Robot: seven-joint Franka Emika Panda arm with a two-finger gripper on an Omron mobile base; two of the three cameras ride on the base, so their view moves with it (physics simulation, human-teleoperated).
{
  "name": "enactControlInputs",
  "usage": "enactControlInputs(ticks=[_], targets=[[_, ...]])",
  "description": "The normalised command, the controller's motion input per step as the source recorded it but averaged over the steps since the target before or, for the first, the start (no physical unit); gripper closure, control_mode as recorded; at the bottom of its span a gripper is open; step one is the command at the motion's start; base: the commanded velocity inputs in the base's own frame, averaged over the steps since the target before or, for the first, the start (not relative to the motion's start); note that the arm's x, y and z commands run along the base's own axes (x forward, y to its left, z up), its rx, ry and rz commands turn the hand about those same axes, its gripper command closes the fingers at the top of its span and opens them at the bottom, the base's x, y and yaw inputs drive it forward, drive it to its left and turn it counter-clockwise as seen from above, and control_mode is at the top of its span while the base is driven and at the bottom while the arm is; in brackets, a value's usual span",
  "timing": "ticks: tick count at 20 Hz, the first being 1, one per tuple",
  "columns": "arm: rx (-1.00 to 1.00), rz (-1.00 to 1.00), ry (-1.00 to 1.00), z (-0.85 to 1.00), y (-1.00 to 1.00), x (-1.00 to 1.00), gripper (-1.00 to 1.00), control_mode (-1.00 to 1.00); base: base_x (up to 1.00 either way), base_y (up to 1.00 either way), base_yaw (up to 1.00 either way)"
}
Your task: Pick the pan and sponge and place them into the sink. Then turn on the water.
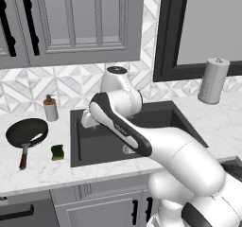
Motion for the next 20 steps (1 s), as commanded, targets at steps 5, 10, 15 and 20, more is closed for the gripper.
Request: enactControlInputs(ticks=[5, 10, 15, 20], targets=[[0.0, 0.12, 0.0, -0.36, 1.0, 0.13, -1.0, -1.0, 0.0, 0.0, 0.0], [-0.06, 0.0, 0.03, -0.12, 0.25, 0.02, -1.0, -1.0, 0.0, 0.0, 0.0], [-0.01, 0.0, 0.01, -0.28, 0.73, 0.16, -1.0, -1.0, 0.0, 0.0, 0.0], [-0.05, -0.08, 0.13, -0.3, 1.0, 0.44, -1.0, -1.0, 0.0, 0.0, 0.0]])
